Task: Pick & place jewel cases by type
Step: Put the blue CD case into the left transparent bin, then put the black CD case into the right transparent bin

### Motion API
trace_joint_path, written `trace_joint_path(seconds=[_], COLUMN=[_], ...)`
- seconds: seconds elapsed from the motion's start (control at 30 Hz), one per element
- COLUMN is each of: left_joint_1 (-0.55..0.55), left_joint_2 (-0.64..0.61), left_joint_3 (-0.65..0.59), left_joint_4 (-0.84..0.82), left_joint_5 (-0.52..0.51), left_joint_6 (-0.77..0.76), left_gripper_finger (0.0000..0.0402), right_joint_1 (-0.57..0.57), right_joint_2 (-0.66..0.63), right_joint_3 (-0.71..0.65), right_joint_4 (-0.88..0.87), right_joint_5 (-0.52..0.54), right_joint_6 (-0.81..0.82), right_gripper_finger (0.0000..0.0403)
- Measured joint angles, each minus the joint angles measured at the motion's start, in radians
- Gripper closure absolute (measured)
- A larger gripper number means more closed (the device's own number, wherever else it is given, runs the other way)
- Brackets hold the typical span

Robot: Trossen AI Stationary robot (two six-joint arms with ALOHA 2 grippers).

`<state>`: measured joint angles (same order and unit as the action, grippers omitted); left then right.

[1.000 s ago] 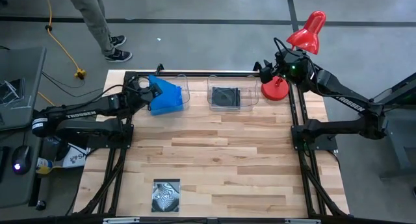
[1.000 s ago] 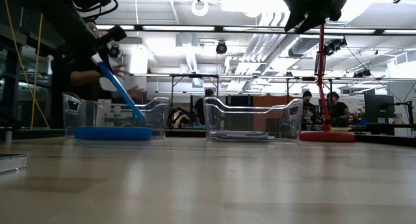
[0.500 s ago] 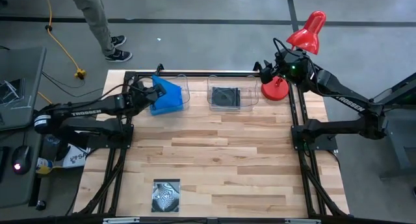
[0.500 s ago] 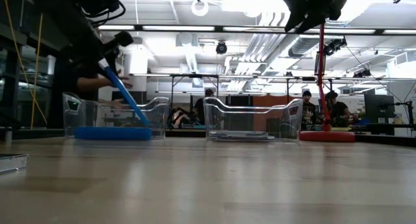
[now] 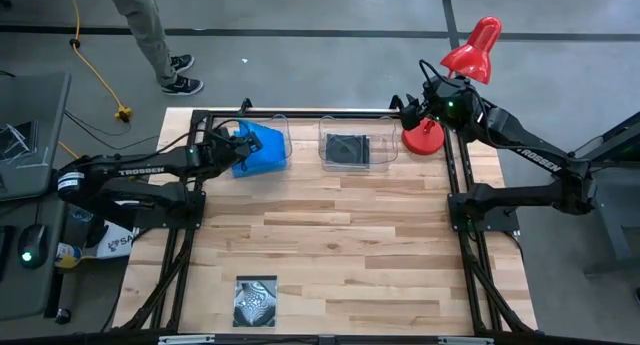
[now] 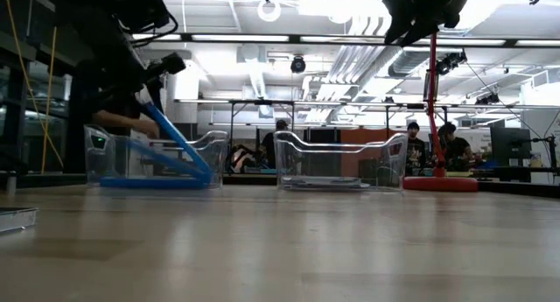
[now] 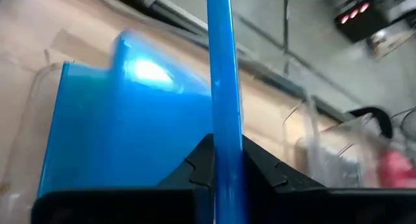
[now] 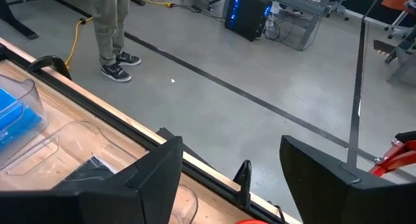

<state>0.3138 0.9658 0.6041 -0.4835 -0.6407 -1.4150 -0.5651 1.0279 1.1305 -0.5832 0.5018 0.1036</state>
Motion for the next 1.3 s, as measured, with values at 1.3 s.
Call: trace_joint_path(seconds=[1.3], left_joint_1=[0.000], left_joint_2=[-0.133], left_joint_3=[-0.002], left_joint_4=[-0.170], left_joint_5=[-0.001], left_joint_6=[0.217], left_gripper_finger=[0.0292], right_joint_1=[0.000], right_joint_2=[0.000], right_joint_3=[0.000], right_joint_4=[-0.004], right_joint_5=[0.003], right_joint_6=[0.000], right_gripper_finger=[0.0163])
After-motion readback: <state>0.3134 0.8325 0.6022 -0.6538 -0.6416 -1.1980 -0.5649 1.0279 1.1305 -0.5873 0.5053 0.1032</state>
